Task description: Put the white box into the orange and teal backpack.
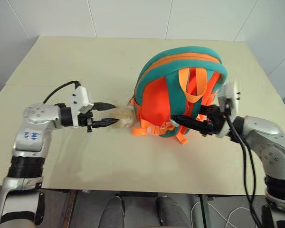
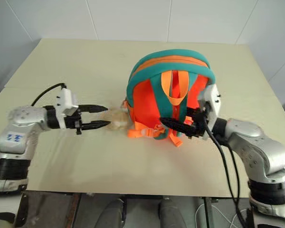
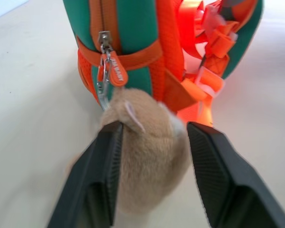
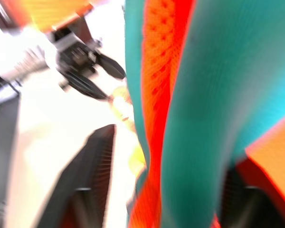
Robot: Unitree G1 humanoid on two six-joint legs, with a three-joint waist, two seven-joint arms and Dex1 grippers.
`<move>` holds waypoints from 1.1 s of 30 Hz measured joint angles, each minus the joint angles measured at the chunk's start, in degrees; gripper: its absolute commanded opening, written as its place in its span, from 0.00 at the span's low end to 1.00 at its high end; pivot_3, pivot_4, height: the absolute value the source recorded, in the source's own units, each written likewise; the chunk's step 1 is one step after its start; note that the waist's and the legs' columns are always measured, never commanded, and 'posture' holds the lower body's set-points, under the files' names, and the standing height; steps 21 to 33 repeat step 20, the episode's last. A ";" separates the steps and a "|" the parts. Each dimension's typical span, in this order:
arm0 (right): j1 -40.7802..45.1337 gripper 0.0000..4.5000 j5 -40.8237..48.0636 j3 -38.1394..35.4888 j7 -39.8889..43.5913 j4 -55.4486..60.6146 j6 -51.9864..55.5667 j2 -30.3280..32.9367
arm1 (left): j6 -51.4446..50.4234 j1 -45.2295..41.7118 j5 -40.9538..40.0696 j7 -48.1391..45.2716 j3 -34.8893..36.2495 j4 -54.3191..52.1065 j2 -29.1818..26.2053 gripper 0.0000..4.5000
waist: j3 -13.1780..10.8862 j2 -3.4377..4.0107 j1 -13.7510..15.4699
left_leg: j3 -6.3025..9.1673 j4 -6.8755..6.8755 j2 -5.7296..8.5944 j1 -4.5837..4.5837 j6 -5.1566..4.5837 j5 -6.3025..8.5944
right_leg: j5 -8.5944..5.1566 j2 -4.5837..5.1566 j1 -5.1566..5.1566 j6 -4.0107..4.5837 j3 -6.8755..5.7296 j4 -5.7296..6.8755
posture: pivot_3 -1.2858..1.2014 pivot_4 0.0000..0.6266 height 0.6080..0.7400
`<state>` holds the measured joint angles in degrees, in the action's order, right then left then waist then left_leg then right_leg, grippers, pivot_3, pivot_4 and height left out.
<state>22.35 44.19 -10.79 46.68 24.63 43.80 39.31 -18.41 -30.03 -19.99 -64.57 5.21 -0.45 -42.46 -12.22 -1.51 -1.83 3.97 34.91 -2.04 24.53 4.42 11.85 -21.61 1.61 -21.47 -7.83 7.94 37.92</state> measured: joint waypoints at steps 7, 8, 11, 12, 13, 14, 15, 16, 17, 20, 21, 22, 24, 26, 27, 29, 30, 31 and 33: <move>-8.79 1.00 -3.97 -5.82 4.60 -1.42 -6.40 7.41 | -7.20 6.97 -5.61 1.94 6.71 -9.73 -4.47 1.00 | -0.01 -0.01 0.01 | -0.03 0.08 0.02 -0.14 -0.01 0.00 | 0.04 0.00 0.16 0.00 0.02 0.00 | 0.52 0.24 1.00; -9.07 1.00 -4.63 -6.33 5.07 -2.08 -7.40 8.05 | -7.39 7.35 -6.10 2.02 7.23 -10.19 -4.70 1.00 | -0.01 -0.01 0.00 | -0.03 0.07 0.02 -0.20 -0.01 0.00 | 0.04 0.00 0.22 0.00 0.02 -0.01 | 0.52 0.24 1.00; -9.07 1.00 -6.75 -7.59 6.45 -5.58 -10.58 9.18 | -7.33 7.27 -6.54 3.17 7.53 -10.22 -4.70 1.00 | -0.01 -0.02 -0.06 | -0.04 0.08 0.02 -0.36 -0.01 0.01 | 0.04 0.00 0.40 0.01 0.03 -0.07 | 0.52 0.24 1.00; -8.88 1.00 -7.63 -7.59 6.99 -6.94 -11.74 9.70 | -7.12 7.00 -6.55 3.43 7.40 -10.21 -4.67 1.00 | -0.02 -0.03 -0.09 | -0.04 0.08 0.02 -0.36 -0.02 0.01 | 0.05 0.00 0.41 0.01 0.03 -0.08 | 0.52 0.24 1.00; -8.80 1.00 -8.35 -7.57 7.22 -7.33 -12.48 9.92 | -6.82 6.90 -6.58 3.38 7.31 -10.20 -4.68 1.00 | -0.02 -0.02 -0.13 | -0.04 0.07 0.02 -0.36 -0.02 0.01 | 0.05 0.00 0.41 0.00 0.04 -0.08 | 0.52 0.24 1.00; -8.68 1.00 -8.86 -7.51 7.39 -7.34 -12.76 9.98 | -6.41 6.90 -6.60 3.24 7.23 -10.19 -4.67 1.00 | -0.02 -0.02 -0.17 | -0.05 0.05 0.02 -0.36 -0.02 0.01 | 0.05 0.00 0.40 0.00 0.05 -0.08 | 0.52 0.24 1.00; -8.52 1.00 -9.13 -7.31 7.43 -7.33 -13.08 9.97 | -5.96 6.91 -6.62 3.10 7.13 -10.07 -4.67 1.00 | -0.02 -0.02 -0.22 | -0.05 0.03 0.02 -0.36 -0.03 0.02 | 0.05 -0.01 0.38 0.00 0.04 -0.08 | 0.52 0.24 1.00; -8.40 1.00 -9.38 -7.08 7.43 -7.33 -13.51 9.97 | -5.70 6.91 -6.61 3.09 7.09 -9.98 -4.67 1.00 | -0.02 -0.03 -0.25 | -0.05 0.00 0.02 -0.35 -0.03 0.02 | 0.04 -0.01 0.36 0.00 0.04 -0.08 | 0.52 0.24 1.00; -8.27 1.00 -9.61 -6.91 7.43 -7.33 -13.75 9.97 | -5.20 6.91 -6.56 3.17 7.01 -9.92 -4.67 1.00 | -0.02 -0.02 -0.25 | -0.05 -0.02 0.02 -0.35 -0.03 0.03 | 0.04 0.00 0.35 0.00 0.04 -0.09 | 0.52 0.24 1.00; -7.47 1.00 -9.89 -5.91 7.38 -7.33 -13.97 9.85 | -4.50 6.86 -6.54 3.28 6.57 -9.67 -4.67 1.00 | -0.02 -0.03 -0.24 | -0.05 -0.04 0.02 -0.34 -0.04 0.04 | 0.04 0.00 0.35 0.01 0.05 -0.13 | 0.52 0.24 1.00; -7.47 1.00 -9.89 -5.91 7.38 -7.33 -13.97 9.85 | -4.50 6.86 -6.54 3.28 6.57 -9.67 -4.67 1.00 | -0.02 -0.03 -0.24 | -0.05 -0.04 0.02 -0.34 -0.04 0.04 | 0.04 0.00 0.35 0.01 0.05 -0.13 | 0.52 0.24 1.00; -7.47 1.00 -9.89 -5.91 7.38 -7.33 -13.97 9.85 | -4.50 6.86 -6.54 3.28 6.57 -9.67 -4.67 1.00 | -0.02 -0.03 -0.24 | -0.05 -0.04 0.02 -0.34 -0.04 0.04 | 0.04 0.00 0.35 0.01 0.05 -0.13 | 0.52 0.24 1.00; -7.47 1.00 -9.89 -5.91 7.38 -7.33 -13.97 9.85 | -4.50 6.86 -6.54 3.28 6.57 -9.67 -4.67 1.00 | -0.02 -0.03 -0.24 | -0.05 -0.04 0.02 -0.34 -0.04 0.04 | 0.04 0.00 0.35 0.01 0.05 -0.13 | 0.52 0.24 1.00; -7.47 1.00 -9.89 -5.91 7.38 -7.33 -13.97 9.85 | -4.50 6.86 -6.54 3.28 6.57 -9.67 -4.67 1.00 | -0.02 -0.03 -0.24 | -0.05 -0.04 0.02 -0.34 -0.04 0.04 | 0.04 0.00 0.35 0.01 0.05 -0.13 | 0.52 0.24 1.00; -7.47 1.00 -9.89 -5.91 7.38 -7.33 -13.97 9.85 | -4.50 6.86 -6.54 3.28 6.57 -9.67 -4.67 1.00 | -0.02 -0.03 -0.24 | -0.05 -0.04 0.02 -0.34 -0.04 0.04 | 0.04 0.00 0.35 0.01 0.05 -0.13 | 0.52 0.24 1.00; -7.47 1.00 -9.89 -5.91 7.38 -7.33 -13.97 9.85 | -4.50 6.86 -6.54 3.28 6.57 -9.67 -4.67 1.00 | -0.02 -0.03 -0.24 | -0.05 -0.04 0.02 -0.34 -0.04 0.04 | 0.04 0.00 0.35 0.01 0.05 -0.13 | 0.52 0.24 1.00; -7.47 1.00 -9.89 -5.91 7.38 -7.33 -13.97 9.85 | -4.50 6.86 -6.54 3.28 6.57 -9.67 -4.67 1.00 | -0.02 -0.03 -0.24 | -0.05 -0.04 0.02 -0.34 -0.04 0.04 | 0.04 0.00 0.35 0.01 0.05 -0.13 | 0.52 0.24 1.00; -7.47 1.00 -9.89 -5.91 7.38 -7.33 -13.97 9.85 | -4.50 6.86 -6.54 3.28 6.57 -9.67 -4.67 1.00 | -0.02 -0.03 -0.24 | -0.05 -0.04 0.02 -0.34 -0.04 0.04 | 0.04 0.00 0.35 0.01 0.05 -0.13 | 0.52 0.24 1.00; -7.47 1.00 -9.89 -5.91 7.38 -7.33 -13.97 9.85 | -4.50 6.86 -6.54 3.28 6.57 -9.67 -4.67 1.00 | -0.02 -0.03 -0.24 | -0.05 -0.04 0.02 -0.34 -0.04 0.04 | 0.04 0.00 0.35 0.01 0.05 -0.13 | 0.52 0.24 1.00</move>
